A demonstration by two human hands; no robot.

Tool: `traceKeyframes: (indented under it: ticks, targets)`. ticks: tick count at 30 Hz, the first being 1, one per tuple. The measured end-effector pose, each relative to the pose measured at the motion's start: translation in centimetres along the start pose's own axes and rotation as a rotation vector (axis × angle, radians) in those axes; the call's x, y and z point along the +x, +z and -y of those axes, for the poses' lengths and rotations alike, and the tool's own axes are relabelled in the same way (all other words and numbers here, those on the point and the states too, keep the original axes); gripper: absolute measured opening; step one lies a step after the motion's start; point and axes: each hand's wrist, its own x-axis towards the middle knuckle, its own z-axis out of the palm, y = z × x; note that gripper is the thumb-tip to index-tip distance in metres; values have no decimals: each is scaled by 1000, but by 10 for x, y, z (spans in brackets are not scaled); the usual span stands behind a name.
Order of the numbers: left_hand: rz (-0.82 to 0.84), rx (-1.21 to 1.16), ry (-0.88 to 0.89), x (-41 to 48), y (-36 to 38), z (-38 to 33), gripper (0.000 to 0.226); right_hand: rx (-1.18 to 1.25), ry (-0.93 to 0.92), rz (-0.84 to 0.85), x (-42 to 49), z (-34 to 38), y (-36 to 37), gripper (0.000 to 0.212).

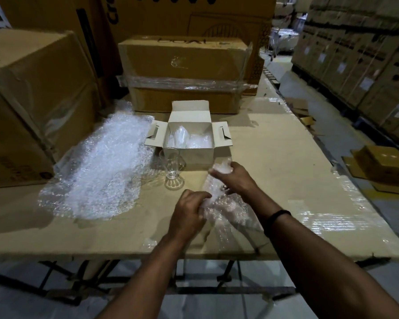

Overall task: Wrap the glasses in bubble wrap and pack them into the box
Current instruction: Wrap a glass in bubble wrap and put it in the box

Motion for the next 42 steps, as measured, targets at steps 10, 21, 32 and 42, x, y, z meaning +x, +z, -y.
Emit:
traceKeyframes:
  ticks: [10,21,32,42]
  targets:
    - [274,276,-243,7,16,-2,49,-221,74,-220,22,-40,-57,82]
    - [269,605,-461,21,15,-4,42,-1007,-370,-98,-8,-61,-46,28]
    - [303,168,-430,47,-9,10,22,-1289,-683,14,6,-12,-29,95]
    - [106,197,65,25,-31,47,35,-1127,-879,41,15,-18,-4,32]
